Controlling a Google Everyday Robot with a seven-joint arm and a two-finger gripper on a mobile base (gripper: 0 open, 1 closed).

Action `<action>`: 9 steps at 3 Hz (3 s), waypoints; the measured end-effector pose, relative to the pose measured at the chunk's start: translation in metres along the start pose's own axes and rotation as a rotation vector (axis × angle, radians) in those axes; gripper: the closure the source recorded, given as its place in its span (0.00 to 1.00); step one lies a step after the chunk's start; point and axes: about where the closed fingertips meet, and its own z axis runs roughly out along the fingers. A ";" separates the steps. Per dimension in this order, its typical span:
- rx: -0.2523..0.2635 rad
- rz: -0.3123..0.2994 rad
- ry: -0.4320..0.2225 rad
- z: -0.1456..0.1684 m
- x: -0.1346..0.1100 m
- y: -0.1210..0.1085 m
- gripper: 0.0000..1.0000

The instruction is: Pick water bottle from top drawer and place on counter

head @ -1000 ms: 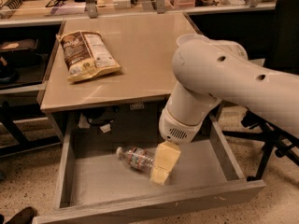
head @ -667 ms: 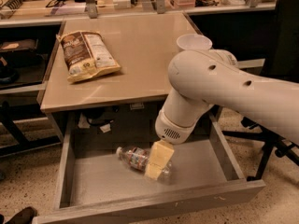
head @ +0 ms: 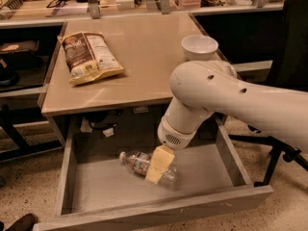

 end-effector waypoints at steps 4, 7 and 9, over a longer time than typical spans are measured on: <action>0.004 0.002 0.009 0.083 -0.013 0.004 0.00; 0.021 0.061 -0.027 0.110 -0.013 -0.021 0.00; 0.016 0.070 -0.030 0.132 -0.016 -0.022 0.00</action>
Offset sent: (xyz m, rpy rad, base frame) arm -0.0208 0.0539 -0.1002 -0.0238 0.0199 0.0005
